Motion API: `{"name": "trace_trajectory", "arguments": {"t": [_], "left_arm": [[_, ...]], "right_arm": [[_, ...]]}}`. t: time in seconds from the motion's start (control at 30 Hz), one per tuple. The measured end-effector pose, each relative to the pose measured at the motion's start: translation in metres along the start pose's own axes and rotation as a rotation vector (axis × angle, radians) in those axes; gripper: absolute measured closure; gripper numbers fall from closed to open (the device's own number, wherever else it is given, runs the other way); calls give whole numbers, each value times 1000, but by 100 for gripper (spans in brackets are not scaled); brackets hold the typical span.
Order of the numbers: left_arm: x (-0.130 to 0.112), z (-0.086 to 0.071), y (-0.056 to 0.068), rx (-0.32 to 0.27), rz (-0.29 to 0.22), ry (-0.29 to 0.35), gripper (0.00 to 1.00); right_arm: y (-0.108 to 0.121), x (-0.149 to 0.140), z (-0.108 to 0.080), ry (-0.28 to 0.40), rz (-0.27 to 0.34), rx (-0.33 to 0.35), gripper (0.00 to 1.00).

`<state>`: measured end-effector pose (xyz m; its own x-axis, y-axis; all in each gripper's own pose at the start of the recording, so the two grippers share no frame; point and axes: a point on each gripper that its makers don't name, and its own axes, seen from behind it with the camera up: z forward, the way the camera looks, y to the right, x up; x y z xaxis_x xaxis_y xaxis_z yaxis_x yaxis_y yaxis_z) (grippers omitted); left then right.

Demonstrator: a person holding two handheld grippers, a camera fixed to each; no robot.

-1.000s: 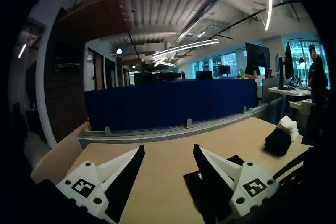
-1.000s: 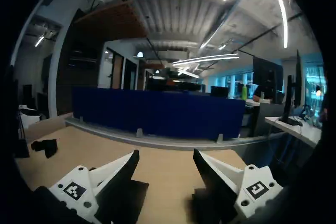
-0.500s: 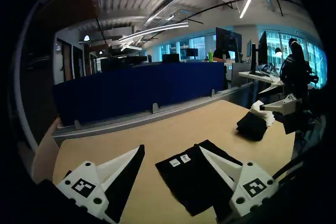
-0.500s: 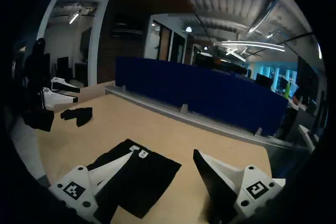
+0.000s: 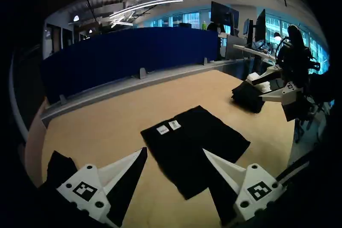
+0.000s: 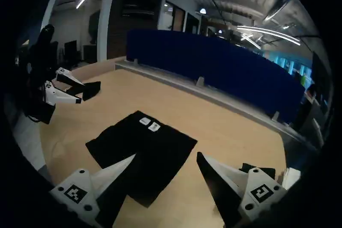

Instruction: Fold towel

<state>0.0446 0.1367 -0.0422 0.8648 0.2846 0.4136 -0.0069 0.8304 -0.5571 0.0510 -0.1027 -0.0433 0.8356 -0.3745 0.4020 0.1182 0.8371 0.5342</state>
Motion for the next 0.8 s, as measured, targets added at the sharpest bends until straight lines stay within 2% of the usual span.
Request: {"name": "trace_trajectory", "arguments": {"t": [0.4,0.8], "left_arm": [[-82,25,19,-48,8,-148,15],[-142,41,32,-77,-36,-267,15]], "right_arm": [[-29,-76,26,-125,3,52,1],[-49,-141,39,-240,22,88,2]]}}
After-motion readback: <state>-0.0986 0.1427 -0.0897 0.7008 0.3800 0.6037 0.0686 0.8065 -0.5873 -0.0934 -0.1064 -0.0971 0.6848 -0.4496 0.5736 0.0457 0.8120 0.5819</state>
